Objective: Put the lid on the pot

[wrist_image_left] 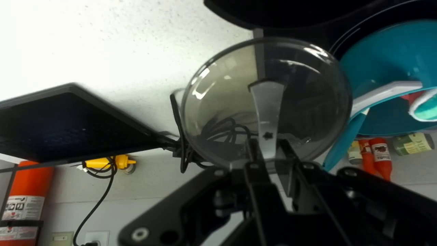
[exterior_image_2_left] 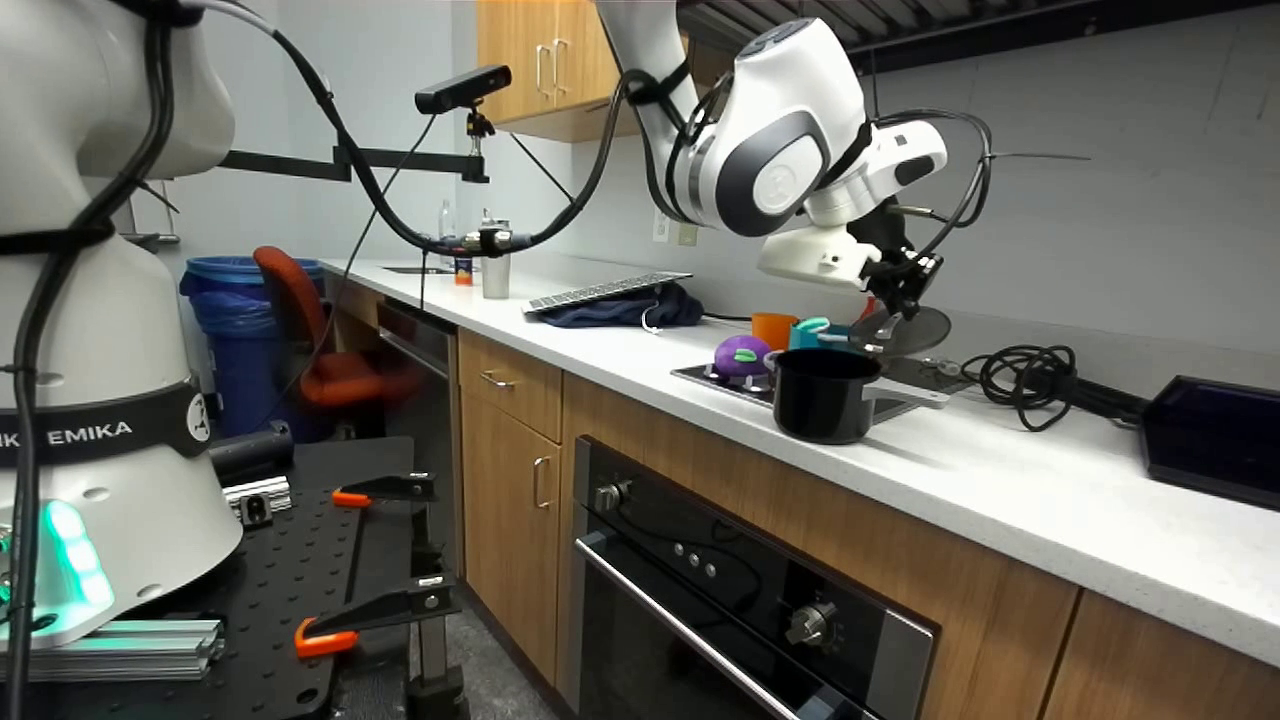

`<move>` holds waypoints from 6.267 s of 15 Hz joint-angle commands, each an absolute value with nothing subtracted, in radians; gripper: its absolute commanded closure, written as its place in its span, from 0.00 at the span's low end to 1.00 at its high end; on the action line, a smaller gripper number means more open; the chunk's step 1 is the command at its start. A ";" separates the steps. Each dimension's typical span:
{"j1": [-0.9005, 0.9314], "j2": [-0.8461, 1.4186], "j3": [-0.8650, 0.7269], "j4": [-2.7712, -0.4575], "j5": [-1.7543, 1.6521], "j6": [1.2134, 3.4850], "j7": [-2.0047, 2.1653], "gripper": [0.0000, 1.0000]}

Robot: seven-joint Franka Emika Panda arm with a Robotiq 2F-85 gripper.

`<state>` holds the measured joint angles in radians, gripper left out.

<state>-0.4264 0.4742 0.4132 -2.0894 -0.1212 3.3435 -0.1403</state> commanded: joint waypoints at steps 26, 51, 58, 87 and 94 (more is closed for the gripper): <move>-0.904 0.269 0.785 -2.442 -0.238 3.409 -0.252 0.96; -0.770 0.238 0.705 -2.414 -0.149 3.366 -0.262 0.42; -0.729 0.228 0.658 -2.416 -0.132 3.367 -0.271 0.00; -0.747 0.259 0.670 -2.413 -0.160 3.371 -0.272 0.00; -0.747 0.259 0.670 -2.413 -0.160 3.371 -0.272 0.00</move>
